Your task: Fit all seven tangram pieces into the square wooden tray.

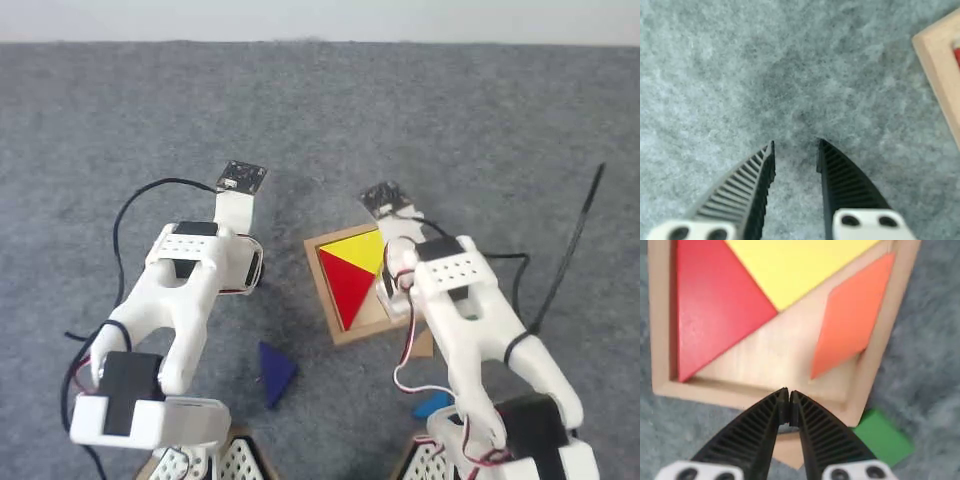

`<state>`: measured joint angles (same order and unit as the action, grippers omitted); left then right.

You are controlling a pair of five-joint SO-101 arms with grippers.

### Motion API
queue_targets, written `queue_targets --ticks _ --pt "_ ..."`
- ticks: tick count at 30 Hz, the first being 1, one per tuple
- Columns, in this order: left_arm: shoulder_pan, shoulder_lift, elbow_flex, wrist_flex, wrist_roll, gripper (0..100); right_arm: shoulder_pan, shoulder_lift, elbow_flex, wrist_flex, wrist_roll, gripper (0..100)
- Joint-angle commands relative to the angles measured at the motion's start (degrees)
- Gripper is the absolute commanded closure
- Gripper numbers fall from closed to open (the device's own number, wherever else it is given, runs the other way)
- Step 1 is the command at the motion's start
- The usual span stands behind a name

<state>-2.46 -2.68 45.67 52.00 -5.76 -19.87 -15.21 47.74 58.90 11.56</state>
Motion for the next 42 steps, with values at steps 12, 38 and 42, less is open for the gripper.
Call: queue_targets --ticks 12,38,42 --pt "0.7 0.1 -1.4 -0.9 -0.5 86 3.0 9.5 -4.2 -6.7 1.1 97.2" --pt "0.7 0.1 -1.4 -1.0 -0.5 86 4.4 11.6 -13.1 -6.8 2.2 97.2" --pt "0.7 0.1 -1.4 -1.1 -0.5 86 4.9 11.6 -12.4 -6.6 2.2 97.1"
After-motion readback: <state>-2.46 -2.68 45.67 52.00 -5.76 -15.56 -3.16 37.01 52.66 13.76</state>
